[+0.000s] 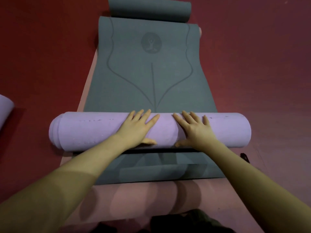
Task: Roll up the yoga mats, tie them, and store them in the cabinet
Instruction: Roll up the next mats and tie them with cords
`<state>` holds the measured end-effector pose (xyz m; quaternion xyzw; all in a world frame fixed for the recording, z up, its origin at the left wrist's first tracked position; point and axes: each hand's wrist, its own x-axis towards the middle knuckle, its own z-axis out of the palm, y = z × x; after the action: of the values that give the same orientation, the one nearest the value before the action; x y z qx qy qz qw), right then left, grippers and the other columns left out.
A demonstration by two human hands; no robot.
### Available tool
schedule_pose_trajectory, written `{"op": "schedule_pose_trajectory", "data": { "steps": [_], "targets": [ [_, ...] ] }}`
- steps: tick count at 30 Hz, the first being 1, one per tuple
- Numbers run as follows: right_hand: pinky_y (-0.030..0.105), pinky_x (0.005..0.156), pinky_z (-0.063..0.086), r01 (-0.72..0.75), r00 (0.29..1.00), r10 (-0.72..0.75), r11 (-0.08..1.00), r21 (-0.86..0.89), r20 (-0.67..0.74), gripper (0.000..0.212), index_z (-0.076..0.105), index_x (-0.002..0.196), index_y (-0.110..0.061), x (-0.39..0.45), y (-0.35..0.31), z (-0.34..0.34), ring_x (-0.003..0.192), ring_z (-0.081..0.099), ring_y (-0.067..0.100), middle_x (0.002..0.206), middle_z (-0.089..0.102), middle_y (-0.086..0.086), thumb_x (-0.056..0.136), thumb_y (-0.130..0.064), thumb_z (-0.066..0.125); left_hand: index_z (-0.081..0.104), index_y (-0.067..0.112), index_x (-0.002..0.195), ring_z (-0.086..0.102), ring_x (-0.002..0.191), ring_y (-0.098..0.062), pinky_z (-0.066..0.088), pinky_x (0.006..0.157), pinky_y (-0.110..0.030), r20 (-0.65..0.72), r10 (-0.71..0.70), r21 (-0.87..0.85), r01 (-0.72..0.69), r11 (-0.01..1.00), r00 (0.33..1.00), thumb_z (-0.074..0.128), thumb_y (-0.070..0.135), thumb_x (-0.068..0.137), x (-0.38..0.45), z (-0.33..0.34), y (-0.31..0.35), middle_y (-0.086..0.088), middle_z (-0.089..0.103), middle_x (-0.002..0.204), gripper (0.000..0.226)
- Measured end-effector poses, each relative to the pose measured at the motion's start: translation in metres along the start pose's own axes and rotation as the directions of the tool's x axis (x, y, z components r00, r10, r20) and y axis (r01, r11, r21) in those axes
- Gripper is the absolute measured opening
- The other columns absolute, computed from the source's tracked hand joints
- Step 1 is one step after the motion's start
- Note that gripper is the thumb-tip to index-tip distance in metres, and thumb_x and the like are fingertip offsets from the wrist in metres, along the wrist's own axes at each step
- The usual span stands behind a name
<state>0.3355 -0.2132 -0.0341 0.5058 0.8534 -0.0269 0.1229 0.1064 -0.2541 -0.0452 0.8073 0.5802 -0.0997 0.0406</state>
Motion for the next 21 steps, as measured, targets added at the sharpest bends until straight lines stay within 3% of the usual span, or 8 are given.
{"op": "schedule_pose_trajectory", "data": {
  "steps": [3,7,13,17,21],
  "targets": [
    [0.057,0.109,0.02,-0.112,0.991,0.114,0.993,0.026,-0.064,0.095,0.009,0.152,-0.037,-0.017,0.0,0.006,0.145,0.011,0.026,0.159,0.011,0.0,0.078,-0.064,0.061,-0.003,0.024,0.152,0.01,0.145,-0.031,0.009,0.115,-0.048,-0.002,-0.107,-0.013,0.107,0.994,0.994,0.022,0.062,0.095,0.004,-0.002,0.013,-0.012,0.003,0.159,0.073],
    [0.053,0.105,0.03,-0.252,0.96,0.26,0.964,0.09,-0.1,0.07,0.018,0.151,-0.034,-0.04,0.016,0.009,0.143,0.015,0.025,0.157,0.017,-0.001,0.091,-0.053,0.051,0.0,0.024,0.152,0.011,0.144,-0.033,0.012,0.114,-0.054,0.022,-0.204,-0.057,0.205,0.977,0.979,0.017,0.055,0.099,0.011,-0.006,0.03,-0.013,0.007,0.159,0.064],
    [0.055,0.113,0.012,-0.202,0.975,0.205,0.978,0.049,-0.081,0.063,0.004,0.15,-0.044,-0.061,0.046,0.024,0.146,0.013,0.023,0.161,0.006,-0.01,0.096,-0.057,0.034,-0.004,0.032,0.151,0.007,0.143,-0.042,0.009,0.111,-0.06,0.052,-0.242,-0.073,0.246,0.967,0.969,0.015,0.064,0.094,0.017,-0.01,0.061,-0.015,0.001,0.159,0.068],
    [0.057,0.108,0.026,-0.095,0.971,0.12,0.987,0.129,-0.206,0.065,0.035,0.147,-0.032,-0.055,0.064,0.035,0.134,0.04,0.031,0.152,0.037,-0.001,0.088,-0.057,0.03,-0.007,0.03,0.151,0.005,0.143,-0.041,0.008,0.111,-0.061,0.025,-0.272,-0.092,0.273,0.958,0.962,0.012,0.062,0.095,0.039,-0.011,0.077,-0.012,-0.001,0.159,0.067],
    [0.044,0.105,0.024,-0.07,0.923,0.141,0.976,0.205,-0.359,0.06,0.052,0.137,-0.017,-0.05,0.093,0.046,0.126,0.049,0.028,0.141,0.051,0.007,0.09,-0.05,0.036,-0.006,0.033,0.151,0.005,0.144,-0.04,0.008,0.111,-0.06,-0.016,-0.198,-0.126,0.194,0.973,0.98,0.013,0.058,0.097,0.071,-0.014,0.103,-0.009,0.0,0.16,0.062]
  ]
}}
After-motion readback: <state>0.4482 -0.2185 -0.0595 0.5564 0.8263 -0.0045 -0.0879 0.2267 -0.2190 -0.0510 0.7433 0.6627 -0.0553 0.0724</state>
